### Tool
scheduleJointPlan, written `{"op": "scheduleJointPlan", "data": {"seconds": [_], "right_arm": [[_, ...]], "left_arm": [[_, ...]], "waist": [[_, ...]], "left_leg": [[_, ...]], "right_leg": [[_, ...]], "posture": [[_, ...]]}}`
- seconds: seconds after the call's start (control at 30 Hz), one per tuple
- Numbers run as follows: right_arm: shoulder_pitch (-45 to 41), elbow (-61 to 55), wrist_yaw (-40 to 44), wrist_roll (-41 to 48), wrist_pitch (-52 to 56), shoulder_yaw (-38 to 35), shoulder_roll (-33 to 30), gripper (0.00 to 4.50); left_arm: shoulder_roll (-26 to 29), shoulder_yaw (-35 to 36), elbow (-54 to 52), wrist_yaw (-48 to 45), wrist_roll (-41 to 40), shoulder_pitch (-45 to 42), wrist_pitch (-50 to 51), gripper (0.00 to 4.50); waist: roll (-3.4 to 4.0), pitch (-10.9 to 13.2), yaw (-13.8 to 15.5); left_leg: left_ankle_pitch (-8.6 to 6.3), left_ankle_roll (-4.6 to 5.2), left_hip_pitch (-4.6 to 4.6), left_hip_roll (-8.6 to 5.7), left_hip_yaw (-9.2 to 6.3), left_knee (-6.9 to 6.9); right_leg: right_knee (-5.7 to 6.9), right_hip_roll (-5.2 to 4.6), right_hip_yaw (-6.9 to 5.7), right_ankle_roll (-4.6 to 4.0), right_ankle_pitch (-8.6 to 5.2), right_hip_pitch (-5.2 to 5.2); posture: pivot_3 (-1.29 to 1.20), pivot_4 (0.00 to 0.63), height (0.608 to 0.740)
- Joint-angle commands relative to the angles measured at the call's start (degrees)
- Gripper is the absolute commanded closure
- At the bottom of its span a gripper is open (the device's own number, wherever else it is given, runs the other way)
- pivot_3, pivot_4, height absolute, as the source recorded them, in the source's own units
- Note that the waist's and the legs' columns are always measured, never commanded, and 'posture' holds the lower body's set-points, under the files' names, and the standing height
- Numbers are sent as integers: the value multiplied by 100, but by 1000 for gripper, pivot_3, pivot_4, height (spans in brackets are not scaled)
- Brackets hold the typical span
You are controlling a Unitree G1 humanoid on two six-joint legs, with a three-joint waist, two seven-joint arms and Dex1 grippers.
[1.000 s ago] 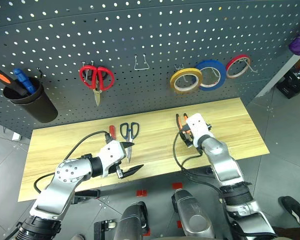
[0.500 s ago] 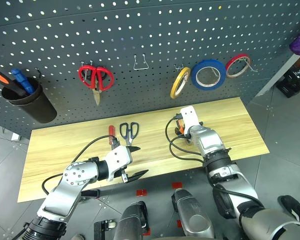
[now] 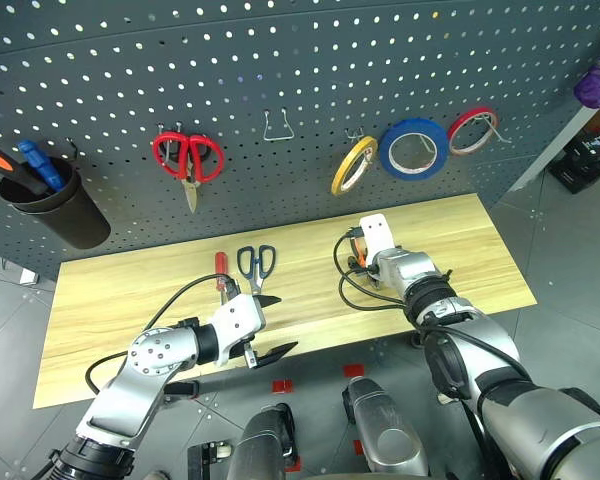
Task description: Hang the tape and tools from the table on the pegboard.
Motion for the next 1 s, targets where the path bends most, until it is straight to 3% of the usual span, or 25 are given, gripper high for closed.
{"op": "scheduleJointPlan", "data": {"seconds": [0.03,0.17,0.33,0.4,0.57,0.63,0.7,0.83,1.0], "right_arm": [[3,288,41,-126,-155,179,12,664],[12,396,46,-224,-338,344,82,1921],[28,-34,68,-240,-655,451,112,1939],[448,-1236,440,-273,-534,740,75,1939],[2459,-6046,1257,-117,372,1460,-174,1939],[3013,-7736,1246,-13,743,1631,-86,1939],[3194,-8632,1094,119,893,1617,140,1939],[2571,-9211,923,298,464,1532,630,1939],[1233,-8170,671,394,-672,1128,873,1939]], "left_arm": [[-24,152,-268,64,-94,114,3,0],[-29,251,-341,124,-146,243,63,0],[-167,535,-508,386,-275,486,171,0],[-279,768,-610,546,-402,655,131,0],[-494,1380,-1025,787,-998,1104,430,0],[-646,1680,-1232,960,-1378,1173,620,0],[-786,1913,-1379,1143,-1628,1143,744,0],[-814,2169,-1657,1389,-1983,859,1054,0],[-724,2273,-1907,1718,-2322,246,1565,0]], "waist": [[0,0,10],[0,0,31],[1,1,47],[1,2,89],[3,3,218],[4,14,263],[-5,26,315],[-11,81,365],[-20,170,455]], "left_leg": [[0,0,1,0,0,0],[0,0,3,1,-1,0],[-1,1,8,2,-2,-1],[-1,1,6,3,-1,-6],[1,-2,-44,5,0,-30],[2,-4,-92,5,-1,-21],[2,-4,-99,6,1,-20],[15,-17,-89,11,-2,-5],[22,-13,-81,10,-7,14]], "right_leg": [[0,0,0,0,0,0],[-1,0,0,0,0,3],[-9,0,-1,0,0,10],[-9,0,-1,0,0,6],[2,0,1,0,0,-67],[15,0,0,0,0,-114],[12,-1,3,0,0,-121],[20,3,-1,-9,10,-116],[23,5,-10,-7,23,-105]], "posture": [[-281,307,740],[-262,310,740],[-245,302,740],[-243,298,740],[-244,310,740],[-242,324,740],[-243,338,740],[-235,359,740],[-220,383,740]]}}
